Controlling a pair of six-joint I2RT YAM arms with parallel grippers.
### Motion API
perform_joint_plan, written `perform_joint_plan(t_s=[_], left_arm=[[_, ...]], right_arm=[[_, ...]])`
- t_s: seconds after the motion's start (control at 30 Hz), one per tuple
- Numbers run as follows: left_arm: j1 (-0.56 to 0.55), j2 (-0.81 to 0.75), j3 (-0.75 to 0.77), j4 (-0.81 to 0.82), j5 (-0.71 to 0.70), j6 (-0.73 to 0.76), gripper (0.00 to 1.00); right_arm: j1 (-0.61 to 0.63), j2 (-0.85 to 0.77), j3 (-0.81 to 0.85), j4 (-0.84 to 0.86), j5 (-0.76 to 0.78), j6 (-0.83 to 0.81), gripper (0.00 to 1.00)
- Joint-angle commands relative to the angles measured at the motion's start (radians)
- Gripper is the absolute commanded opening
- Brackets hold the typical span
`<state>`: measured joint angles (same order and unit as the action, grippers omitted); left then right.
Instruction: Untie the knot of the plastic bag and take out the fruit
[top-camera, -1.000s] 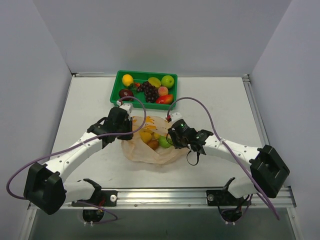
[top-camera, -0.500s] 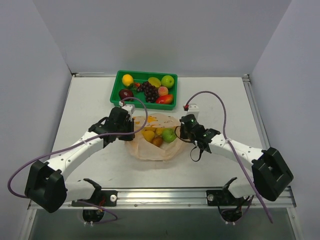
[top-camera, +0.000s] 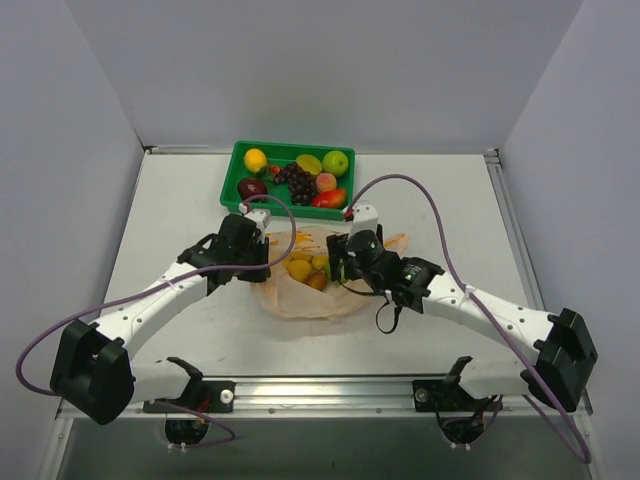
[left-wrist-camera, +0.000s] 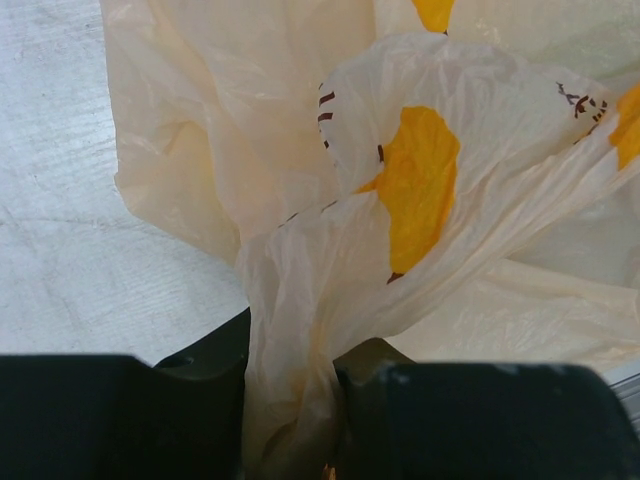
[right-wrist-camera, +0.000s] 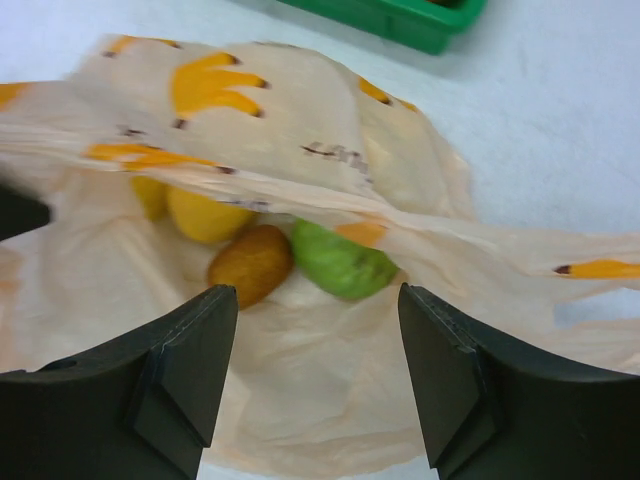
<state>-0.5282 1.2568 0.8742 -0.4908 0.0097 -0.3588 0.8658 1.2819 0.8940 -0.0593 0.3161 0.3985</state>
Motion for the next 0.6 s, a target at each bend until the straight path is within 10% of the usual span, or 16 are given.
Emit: perform_joint_plan(t_s=[0.0, 0.3, 0.57], left_arm=[[0.005, 0.003, 0.031, 0.014, 0.018, 0.006, 0.28], [0.005, -0.013, 0.029, 0.014, -0.002, 0.006, 0.28], [0.005, -0.017, 0.029, 0.014, -0.002, 0.006, 0.28]], right_arm=[[0.065, -0.017, 0.066, -0.048, 0.051, -0.056, 0.65], [0.053, 0.164, 0.062, 0.093, -0.063, -0.072, 0.61], [-0.051, 0.235, 0.017, 0.18, -0.068, -0.087, 0.8]])
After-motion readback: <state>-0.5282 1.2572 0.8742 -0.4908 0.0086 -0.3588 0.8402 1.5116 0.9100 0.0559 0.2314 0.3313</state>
